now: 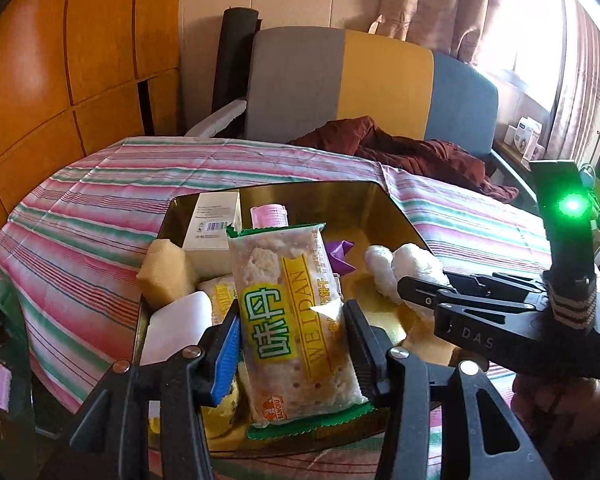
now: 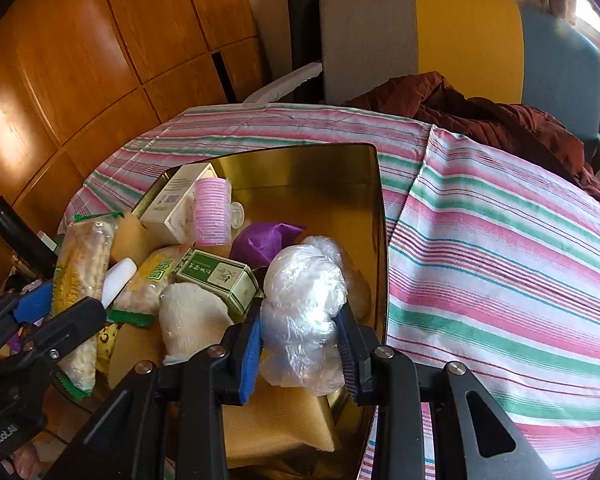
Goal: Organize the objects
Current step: 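Carry cracker packet and plastic-wrapped bundle over the gold tray, then lower both items into the gold tray and open both tools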
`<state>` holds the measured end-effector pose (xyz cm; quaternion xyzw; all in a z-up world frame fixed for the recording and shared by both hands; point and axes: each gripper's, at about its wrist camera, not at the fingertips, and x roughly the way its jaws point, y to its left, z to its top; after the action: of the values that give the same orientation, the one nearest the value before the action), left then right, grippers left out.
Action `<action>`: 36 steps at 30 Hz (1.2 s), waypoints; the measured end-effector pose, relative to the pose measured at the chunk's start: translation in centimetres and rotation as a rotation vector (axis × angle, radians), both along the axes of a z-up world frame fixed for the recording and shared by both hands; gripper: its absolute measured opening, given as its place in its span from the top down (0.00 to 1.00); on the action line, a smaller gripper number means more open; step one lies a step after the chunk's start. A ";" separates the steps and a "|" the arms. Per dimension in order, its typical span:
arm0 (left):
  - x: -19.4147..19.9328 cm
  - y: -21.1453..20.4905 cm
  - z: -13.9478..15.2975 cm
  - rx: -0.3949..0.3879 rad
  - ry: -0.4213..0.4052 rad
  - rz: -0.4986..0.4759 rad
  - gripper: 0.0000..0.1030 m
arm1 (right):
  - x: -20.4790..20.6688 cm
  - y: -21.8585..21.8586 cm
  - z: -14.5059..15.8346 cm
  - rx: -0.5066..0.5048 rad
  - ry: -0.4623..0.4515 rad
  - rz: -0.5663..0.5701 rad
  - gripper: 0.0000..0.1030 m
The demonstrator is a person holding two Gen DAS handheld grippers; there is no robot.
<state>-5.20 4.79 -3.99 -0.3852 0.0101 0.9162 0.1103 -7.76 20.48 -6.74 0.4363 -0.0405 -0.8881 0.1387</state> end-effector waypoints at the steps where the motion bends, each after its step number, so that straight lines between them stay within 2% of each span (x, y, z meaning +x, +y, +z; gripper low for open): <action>1: -0.2 0.1 -0.2 -0.003 -0.005 0.001 0.53 | -0.1 0.0 -0.2 -0.001 -0.005 0.000 0.67; 14: -2.4 1.4 -1.9 -0.031 -0.053 0.010 0.52 | -0.7 0.6 -1.0 -0.042 -0.035 -0.001 0.63; 17: -2.3 1.5 -1.6 -0.032 -0.044 0.011 0.49 | -0.6 0.6 -0.8 -0.050 -0.031 -0.003 0.61; 19: -2.2 1.4 -1.4 -0.031 -0.041 0.011 0.39 | -0.5 0.6 -0.6 -0.057 -0.026 -0.005 0.59; 21: -2.1 1.4 -1.1 -0.026 -0.031 0.014 0.36 | -0.3 0.7 -0.3 -0.059 -0.015 -0.011 0.56; 36: -0.1 0.3 1.2 -0.028 0.014 0.054 0.33 | 2.2 0.6 2.2 -0.056 0.058 -0.033 0.55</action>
<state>-5.26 5.05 -2.78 -0.3802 0.0132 0.9213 0.0802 -5.56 21.12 -4.50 0.4055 -0.0684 -0.9011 0.1374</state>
